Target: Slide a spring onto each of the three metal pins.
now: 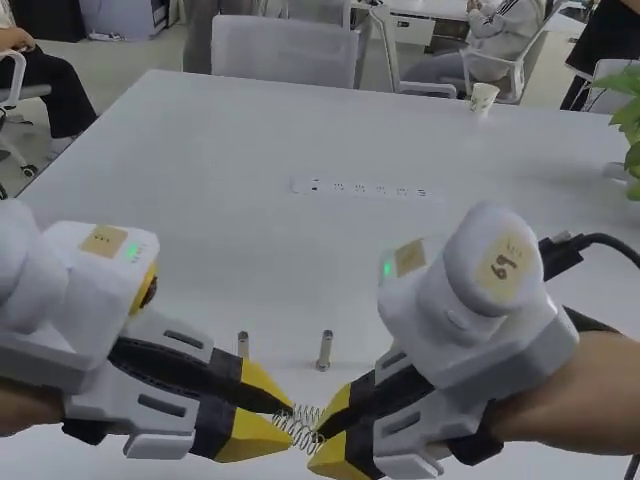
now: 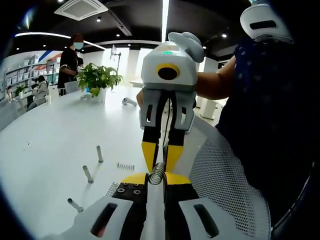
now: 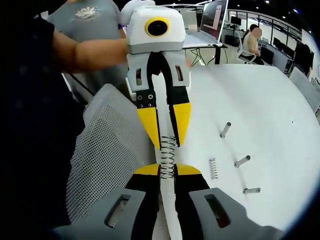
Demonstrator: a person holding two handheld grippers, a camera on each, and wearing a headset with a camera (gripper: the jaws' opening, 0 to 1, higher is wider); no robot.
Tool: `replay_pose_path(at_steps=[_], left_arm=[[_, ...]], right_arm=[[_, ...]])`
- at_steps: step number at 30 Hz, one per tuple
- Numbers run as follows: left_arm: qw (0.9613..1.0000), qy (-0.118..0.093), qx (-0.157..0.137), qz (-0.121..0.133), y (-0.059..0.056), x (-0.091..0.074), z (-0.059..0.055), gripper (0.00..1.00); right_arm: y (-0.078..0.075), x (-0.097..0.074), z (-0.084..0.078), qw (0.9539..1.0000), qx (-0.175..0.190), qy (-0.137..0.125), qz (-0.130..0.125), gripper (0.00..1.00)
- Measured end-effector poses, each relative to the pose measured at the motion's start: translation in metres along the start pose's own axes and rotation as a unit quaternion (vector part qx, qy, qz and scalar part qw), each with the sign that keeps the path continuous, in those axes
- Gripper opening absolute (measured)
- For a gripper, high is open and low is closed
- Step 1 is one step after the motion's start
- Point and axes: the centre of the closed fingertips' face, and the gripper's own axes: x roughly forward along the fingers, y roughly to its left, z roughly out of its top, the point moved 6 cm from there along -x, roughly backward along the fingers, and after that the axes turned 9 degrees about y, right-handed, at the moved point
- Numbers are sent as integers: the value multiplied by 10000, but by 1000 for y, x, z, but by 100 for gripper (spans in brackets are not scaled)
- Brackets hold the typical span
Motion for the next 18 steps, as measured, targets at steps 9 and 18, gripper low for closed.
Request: replay_pose_path(at_steps=[9,18], left_arm=[[9999,130,10,-37,-2,5,-3,3],[9999,-101,-54,-82,-3,-2,0,2]], right_arm=[[0,-3,-5,9996,-197,185,-58,7],[-1,-17,-1,9996,-201,-140,111,8]])
